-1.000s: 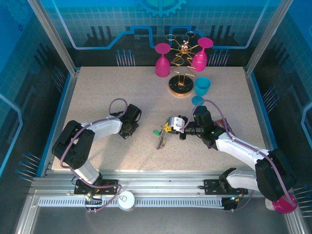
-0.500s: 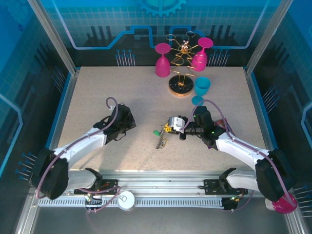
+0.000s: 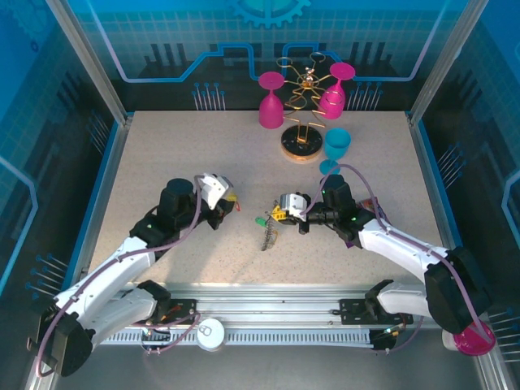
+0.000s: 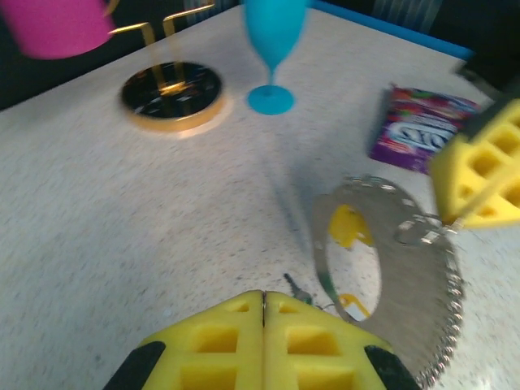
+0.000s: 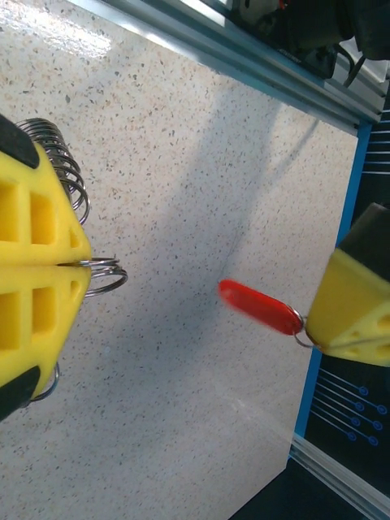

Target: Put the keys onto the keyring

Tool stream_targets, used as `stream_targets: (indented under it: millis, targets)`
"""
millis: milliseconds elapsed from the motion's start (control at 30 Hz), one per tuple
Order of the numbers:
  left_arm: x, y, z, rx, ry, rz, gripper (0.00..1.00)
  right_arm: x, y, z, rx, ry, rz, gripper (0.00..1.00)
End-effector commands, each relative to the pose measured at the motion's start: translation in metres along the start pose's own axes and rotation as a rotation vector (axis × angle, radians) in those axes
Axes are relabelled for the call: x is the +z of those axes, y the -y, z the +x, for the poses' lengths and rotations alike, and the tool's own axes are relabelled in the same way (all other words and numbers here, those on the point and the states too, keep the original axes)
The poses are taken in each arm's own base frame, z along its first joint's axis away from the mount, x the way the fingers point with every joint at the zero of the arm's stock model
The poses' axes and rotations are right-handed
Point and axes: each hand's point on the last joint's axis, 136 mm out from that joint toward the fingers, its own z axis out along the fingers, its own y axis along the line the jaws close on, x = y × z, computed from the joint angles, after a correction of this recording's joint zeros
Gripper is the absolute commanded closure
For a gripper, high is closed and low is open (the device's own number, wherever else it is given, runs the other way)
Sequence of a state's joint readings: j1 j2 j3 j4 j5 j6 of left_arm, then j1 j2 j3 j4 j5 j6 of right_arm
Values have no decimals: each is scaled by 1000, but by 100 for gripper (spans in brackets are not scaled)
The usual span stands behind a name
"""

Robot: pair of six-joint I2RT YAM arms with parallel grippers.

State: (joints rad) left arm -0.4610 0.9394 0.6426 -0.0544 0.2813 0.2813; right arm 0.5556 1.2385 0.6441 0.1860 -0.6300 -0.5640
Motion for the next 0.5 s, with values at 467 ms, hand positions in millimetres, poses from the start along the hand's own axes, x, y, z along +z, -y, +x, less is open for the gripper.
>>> stream_targets:
  millis: [467]
  targets:
    - [2, 61, -16, 529, 204, 378, 100, 0, -14, -23, 23, 49, -160, 100]
